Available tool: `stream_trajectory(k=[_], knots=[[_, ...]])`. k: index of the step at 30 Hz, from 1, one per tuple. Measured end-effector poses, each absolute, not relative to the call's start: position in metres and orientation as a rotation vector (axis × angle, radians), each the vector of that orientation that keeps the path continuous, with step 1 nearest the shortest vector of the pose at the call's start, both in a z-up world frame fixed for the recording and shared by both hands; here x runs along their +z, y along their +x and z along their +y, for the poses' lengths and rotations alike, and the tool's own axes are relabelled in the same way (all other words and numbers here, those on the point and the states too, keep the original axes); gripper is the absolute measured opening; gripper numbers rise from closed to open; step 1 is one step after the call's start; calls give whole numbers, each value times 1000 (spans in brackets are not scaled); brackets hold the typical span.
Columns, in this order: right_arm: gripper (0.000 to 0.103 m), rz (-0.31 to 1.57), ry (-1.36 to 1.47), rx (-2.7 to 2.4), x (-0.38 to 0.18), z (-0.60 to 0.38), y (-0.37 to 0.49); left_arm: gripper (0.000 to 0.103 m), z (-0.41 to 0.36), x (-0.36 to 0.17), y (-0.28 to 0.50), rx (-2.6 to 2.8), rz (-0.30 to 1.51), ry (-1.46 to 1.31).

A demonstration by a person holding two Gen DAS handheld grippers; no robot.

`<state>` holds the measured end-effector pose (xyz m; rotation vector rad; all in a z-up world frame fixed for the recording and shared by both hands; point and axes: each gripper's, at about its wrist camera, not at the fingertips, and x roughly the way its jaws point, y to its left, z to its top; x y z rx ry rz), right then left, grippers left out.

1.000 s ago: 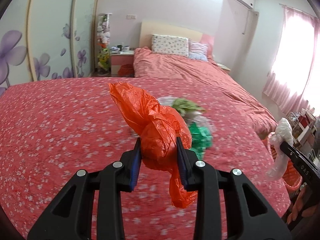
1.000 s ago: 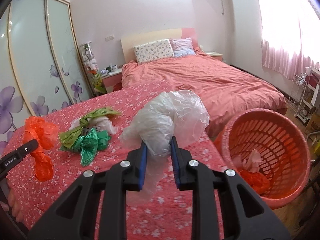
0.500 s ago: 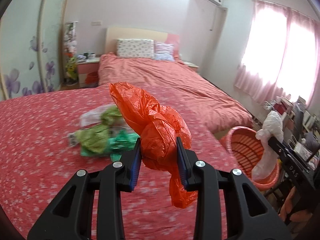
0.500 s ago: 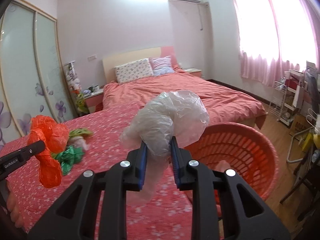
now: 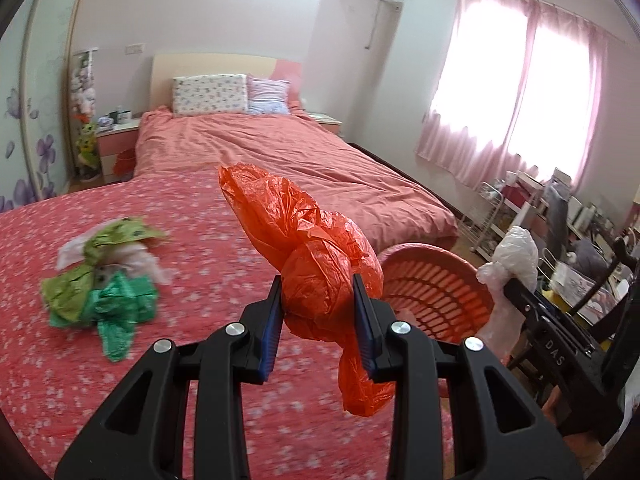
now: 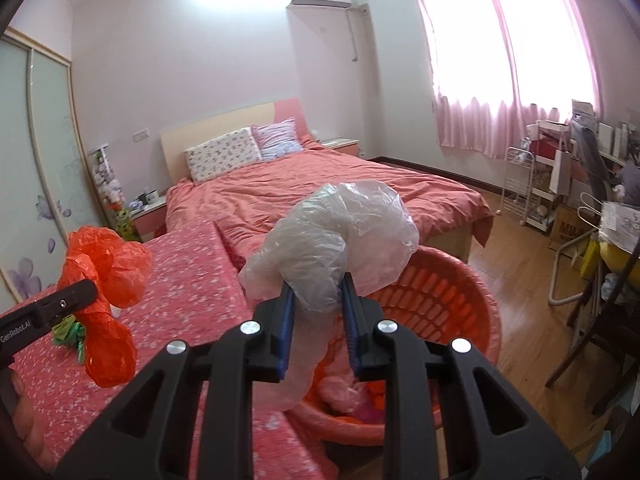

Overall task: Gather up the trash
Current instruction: 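Carry the orange and clear bags over the basket and open both tools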

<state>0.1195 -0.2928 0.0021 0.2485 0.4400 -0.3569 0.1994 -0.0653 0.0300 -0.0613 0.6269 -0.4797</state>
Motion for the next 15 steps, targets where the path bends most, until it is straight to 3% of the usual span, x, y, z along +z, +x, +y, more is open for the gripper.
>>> stream_trajectory(k=[15], knots=[[23,436,261,-402,-6,-315,112,33,-101,25,200,-537,638,-43]])
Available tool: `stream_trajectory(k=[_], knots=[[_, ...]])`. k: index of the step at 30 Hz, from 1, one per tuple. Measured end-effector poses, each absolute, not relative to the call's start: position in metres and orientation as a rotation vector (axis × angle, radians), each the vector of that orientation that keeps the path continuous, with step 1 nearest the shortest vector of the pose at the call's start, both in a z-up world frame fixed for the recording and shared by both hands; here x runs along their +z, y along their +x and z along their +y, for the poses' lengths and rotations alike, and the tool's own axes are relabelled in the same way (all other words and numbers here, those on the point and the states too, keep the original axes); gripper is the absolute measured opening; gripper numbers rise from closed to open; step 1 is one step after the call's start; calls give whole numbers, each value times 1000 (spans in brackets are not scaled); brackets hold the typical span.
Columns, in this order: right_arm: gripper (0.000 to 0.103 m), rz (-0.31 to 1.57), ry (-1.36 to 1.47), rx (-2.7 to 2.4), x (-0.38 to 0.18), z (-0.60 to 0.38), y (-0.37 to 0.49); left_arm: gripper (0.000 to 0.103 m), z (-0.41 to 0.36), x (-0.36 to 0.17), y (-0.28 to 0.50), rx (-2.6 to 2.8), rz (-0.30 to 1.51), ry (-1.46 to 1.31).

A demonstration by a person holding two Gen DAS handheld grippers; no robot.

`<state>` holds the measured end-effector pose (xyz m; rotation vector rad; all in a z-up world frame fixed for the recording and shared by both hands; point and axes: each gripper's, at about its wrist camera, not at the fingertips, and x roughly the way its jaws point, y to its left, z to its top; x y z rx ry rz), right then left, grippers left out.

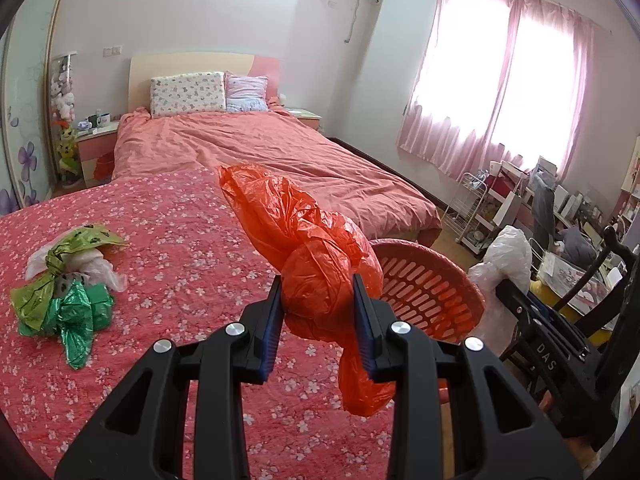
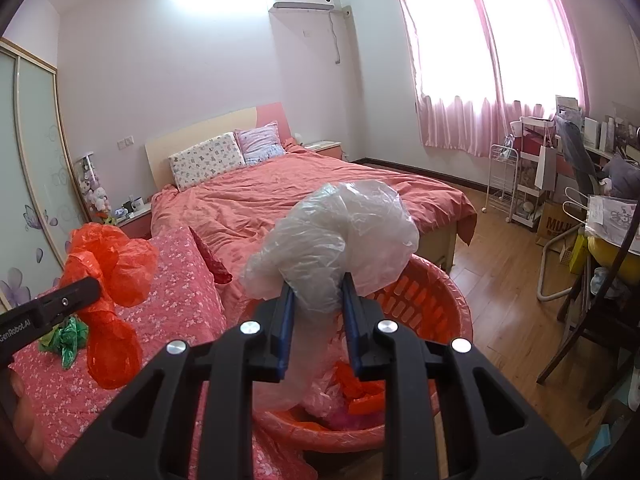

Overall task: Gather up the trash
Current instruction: 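Carry the orange and clear bags over the basket and open both tools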

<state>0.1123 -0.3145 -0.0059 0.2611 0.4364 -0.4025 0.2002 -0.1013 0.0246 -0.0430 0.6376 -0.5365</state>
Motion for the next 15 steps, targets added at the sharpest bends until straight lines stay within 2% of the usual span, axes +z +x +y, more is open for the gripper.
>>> stream_trajectory(k=[15], knots=[[23,444,246,-443,-11,-333,121,33,-148,16,209,-611,672,-38]])
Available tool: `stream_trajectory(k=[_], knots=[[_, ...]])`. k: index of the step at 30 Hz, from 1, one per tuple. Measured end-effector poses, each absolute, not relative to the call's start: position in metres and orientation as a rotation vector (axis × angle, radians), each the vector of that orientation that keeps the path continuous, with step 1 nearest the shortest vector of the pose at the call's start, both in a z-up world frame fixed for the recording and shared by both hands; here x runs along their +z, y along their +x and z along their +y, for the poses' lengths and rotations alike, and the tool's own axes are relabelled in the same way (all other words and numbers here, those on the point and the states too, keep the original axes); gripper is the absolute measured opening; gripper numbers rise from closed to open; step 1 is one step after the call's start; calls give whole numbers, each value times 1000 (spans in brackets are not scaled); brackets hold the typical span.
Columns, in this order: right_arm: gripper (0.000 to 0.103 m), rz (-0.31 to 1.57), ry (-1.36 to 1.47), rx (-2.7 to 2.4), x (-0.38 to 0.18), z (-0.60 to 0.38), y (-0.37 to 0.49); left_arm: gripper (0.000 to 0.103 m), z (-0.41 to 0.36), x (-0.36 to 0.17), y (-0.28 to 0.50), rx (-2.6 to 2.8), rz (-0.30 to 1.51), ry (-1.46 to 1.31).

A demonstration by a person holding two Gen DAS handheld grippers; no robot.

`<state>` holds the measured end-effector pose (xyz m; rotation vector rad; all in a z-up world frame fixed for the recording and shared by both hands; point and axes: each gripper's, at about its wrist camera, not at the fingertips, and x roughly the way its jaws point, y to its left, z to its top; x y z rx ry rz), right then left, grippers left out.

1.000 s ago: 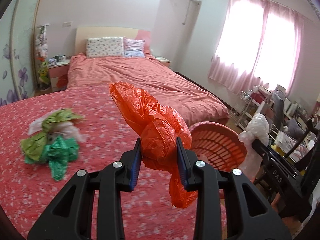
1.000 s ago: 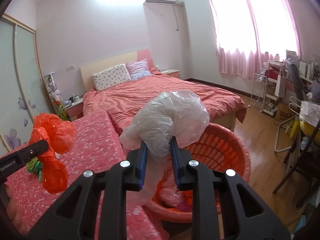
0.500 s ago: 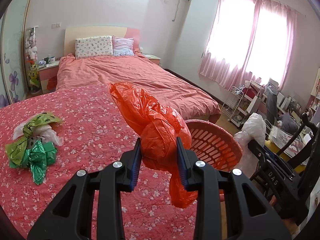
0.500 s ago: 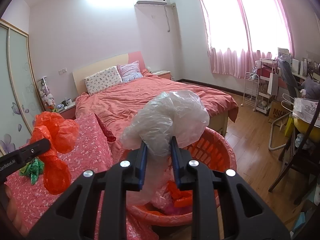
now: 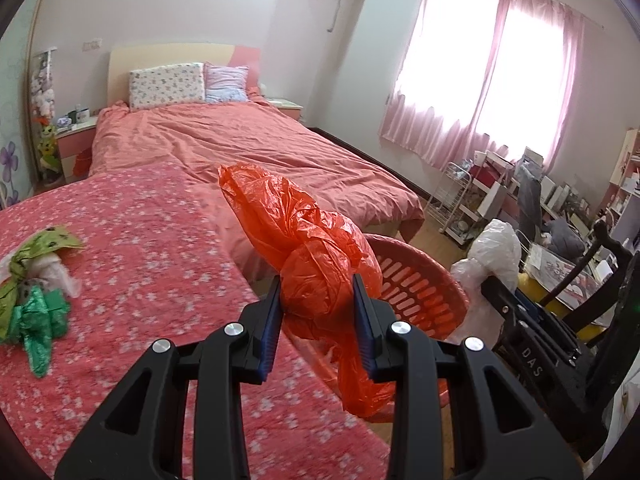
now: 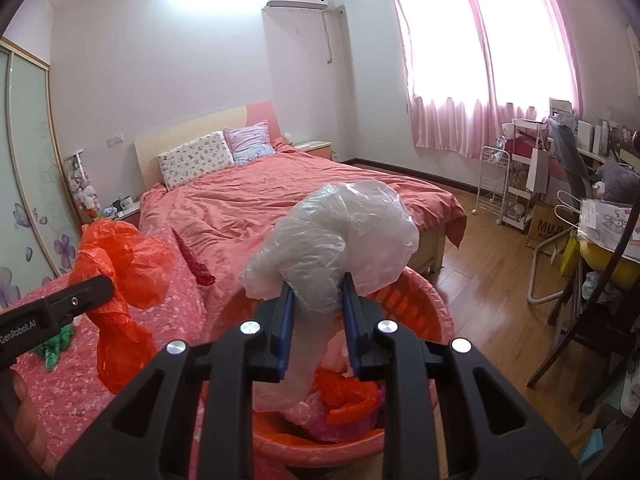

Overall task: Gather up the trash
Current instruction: 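Carry the orange and clear bags over the basket and open both tools, then grasp the lime-green patterned bag with the left tool while the right returns to the pile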

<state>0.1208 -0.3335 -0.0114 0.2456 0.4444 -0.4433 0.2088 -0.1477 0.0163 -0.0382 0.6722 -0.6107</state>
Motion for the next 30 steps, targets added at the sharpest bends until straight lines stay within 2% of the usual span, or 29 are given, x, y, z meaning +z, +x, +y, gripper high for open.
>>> stream_trajectory(k=[15,17,20,22,27,30], knots=[[23,475,319,-459,-27,-369,136,33,-192,-6,218,-672,733,12],[24,478,315,-454,-29,-371,140,34,-194,-10,220,-672,744,17],[27,480,317,-445,-31,-372,143,44,-193,-14,222,-668,759,21],[36,484,321,-441,-33,-374,144,56,-191,-15,223,-658,766,22],[57,477,310,-443,-34,-369,142,57,-177,-20,225,-608,769,27],[66,472,287,-452,-33,-362,140,57,-165,-19,225,-571,761,32]])
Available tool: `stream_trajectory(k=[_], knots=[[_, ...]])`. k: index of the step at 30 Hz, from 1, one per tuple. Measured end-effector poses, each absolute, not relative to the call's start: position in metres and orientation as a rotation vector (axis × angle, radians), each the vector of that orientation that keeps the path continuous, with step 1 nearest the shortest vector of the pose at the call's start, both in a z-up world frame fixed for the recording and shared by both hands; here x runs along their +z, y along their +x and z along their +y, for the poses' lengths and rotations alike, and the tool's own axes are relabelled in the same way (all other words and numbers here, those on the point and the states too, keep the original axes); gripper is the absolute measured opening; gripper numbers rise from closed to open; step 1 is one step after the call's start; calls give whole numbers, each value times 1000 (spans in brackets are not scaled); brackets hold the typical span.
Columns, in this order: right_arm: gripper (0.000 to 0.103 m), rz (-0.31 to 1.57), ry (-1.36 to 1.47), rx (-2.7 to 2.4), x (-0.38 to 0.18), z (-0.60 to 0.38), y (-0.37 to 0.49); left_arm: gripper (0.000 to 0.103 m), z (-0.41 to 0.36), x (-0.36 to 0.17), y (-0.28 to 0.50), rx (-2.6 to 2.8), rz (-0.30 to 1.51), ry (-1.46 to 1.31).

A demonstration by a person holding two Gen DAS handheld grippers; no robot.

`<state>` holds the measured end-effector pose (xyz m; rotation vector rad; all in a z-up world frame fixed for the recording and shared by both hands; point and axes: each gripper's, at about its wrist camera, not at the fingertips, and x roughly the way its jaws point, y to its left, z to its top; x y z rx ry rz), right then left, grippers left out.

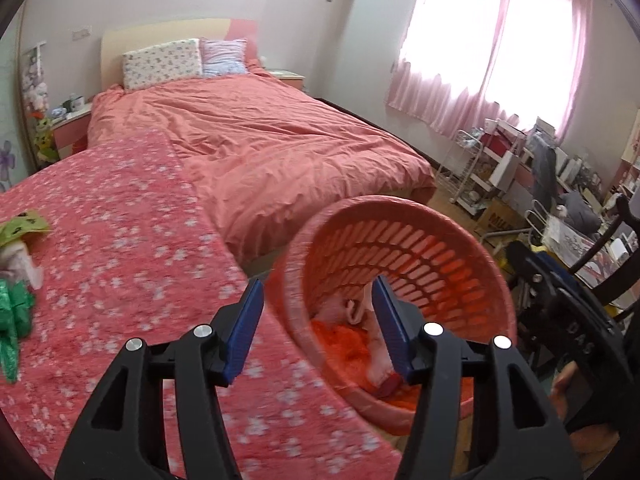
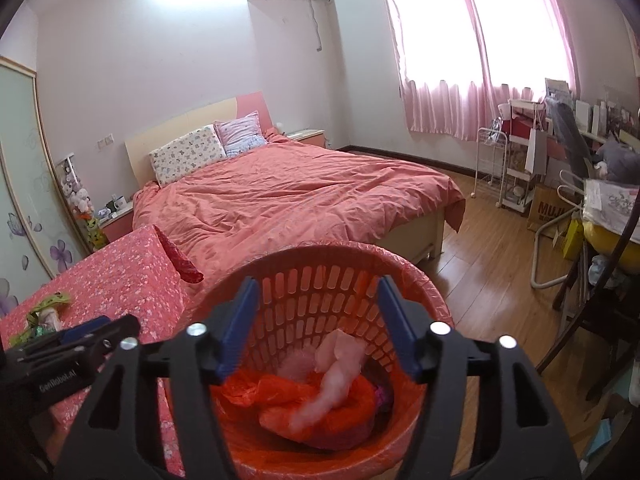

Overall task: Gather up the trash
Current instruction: 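Grasp the lime-green patterned bag with the left tool while the right returns to the pile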

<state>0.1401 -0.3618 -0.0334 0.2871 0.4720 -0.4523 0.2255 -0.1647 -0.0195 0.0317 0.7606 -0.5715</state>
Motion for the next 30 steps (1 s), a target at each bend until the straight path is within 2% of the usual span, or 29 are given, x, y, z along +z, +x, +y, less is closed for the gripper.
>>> stream_trajectory(k=[3,15,22,28,30], knots=[[70,473,285,-452,-33,-357,140,57,-152,-18,226,-537,750,37],[70,498,256,-386,-27,-322,150,59,-75,-11,235,-380,727,7],[70,521,233,-305,-24,-284,164,58,3,-1,249,-186,667,34],[70,546,219,-244,-27,-253,172,58,66,-8,278,-5,708,15],[70,554,211,-233,-28,-247,173,55,77,-15,287,9,742,-12]])
